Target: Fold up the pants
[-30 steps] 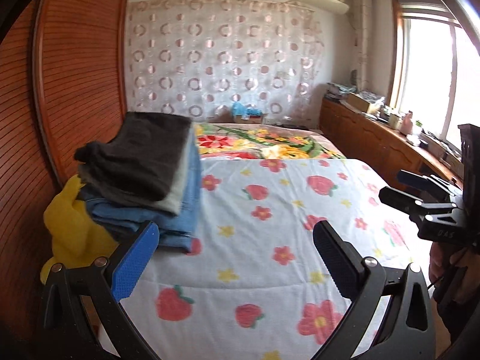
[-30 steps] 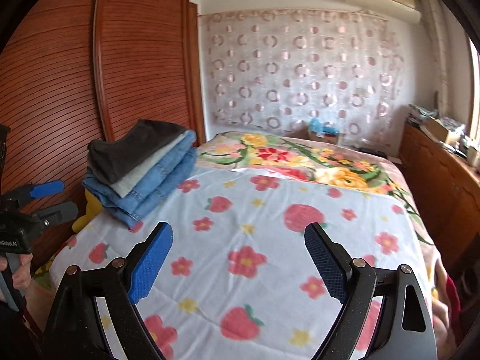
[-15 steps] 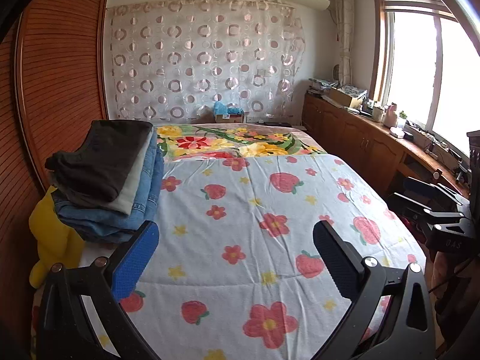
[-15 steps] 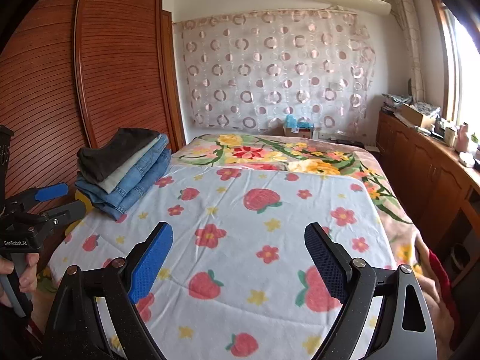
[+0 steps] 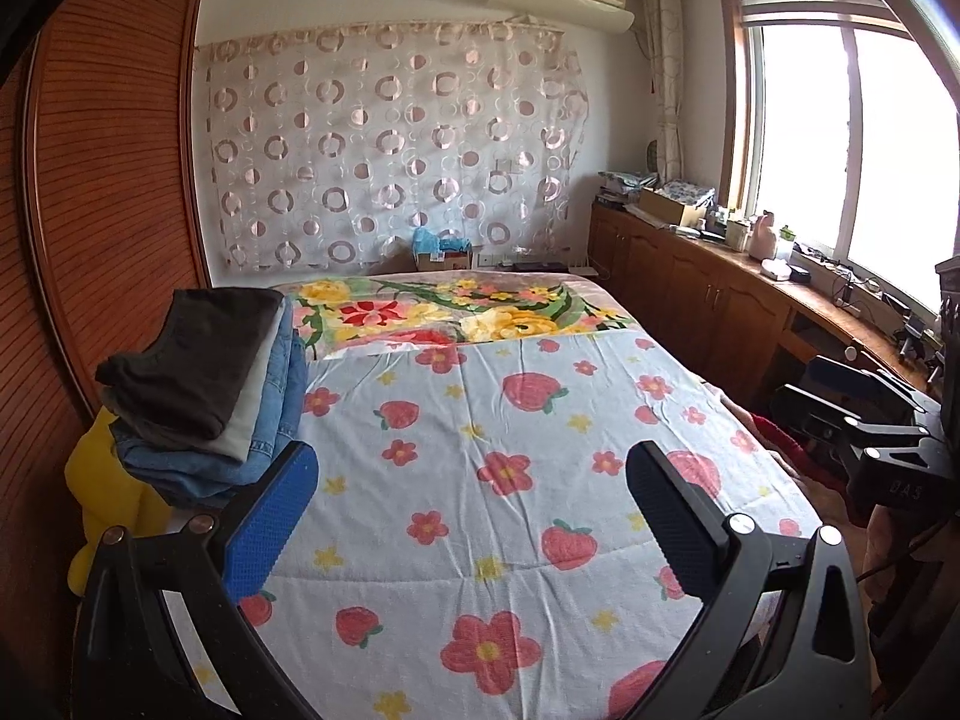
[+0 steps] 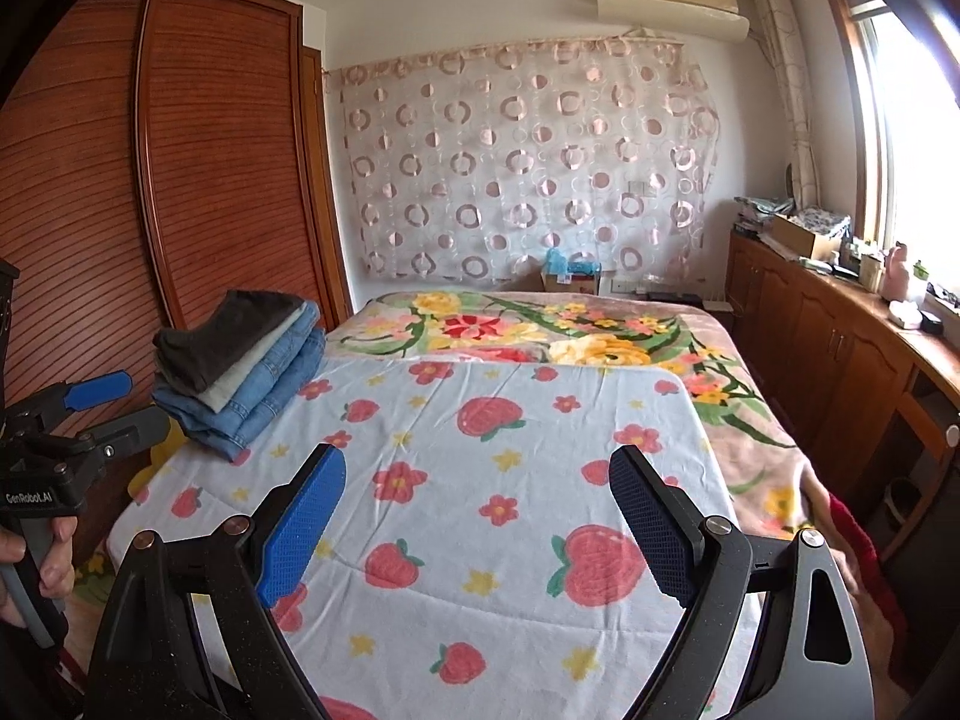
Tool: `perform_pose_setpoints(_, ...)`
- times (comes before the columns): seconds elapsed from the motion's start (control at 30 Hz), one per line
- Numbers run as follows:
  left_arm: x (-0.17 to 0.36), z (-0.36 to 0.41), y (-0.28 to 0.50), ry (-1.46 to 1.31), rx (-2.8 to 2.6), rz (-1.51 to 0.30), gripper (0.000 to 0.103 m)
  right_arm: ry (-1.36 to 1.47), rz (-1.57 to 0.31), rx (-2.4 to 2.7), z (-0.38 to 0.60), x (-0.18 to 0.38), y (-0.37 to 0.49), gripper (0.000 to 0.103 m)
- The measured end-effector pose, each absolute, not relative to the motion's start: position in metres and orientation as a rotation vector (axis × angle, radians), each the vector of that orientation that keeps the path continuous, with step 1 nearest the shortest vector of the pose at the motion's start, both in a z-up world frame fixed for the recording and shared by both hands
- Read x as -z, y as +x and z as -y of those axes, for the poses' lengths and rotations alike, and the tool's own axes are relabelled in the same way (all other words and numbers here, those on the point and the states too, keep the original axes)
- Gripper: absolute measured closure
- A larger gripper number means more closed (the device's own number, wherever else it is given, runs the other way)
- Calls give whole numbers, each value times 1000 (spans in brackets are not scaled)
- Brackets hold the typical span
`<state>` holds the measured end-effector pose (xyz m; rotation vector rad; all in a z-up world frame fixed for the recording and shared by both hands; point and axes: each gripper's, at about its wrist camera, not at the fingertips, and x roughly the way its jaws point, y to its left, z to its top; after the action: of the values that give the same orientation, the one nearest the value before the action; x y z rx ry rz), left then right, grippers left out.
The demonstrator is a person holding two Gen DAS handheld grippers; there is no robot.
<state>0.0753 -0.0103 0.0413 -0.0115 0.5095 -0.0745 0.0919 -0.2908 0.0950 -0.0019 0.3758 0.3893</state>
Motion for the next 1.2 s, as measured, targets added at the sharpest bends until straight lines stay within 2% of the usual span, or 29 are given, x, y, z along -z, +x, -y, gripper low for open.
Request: perform_pose_setpoints(1.2,-93,-5,33,-6,28,-379,0,3,-245,-338,301,-96,64,12)
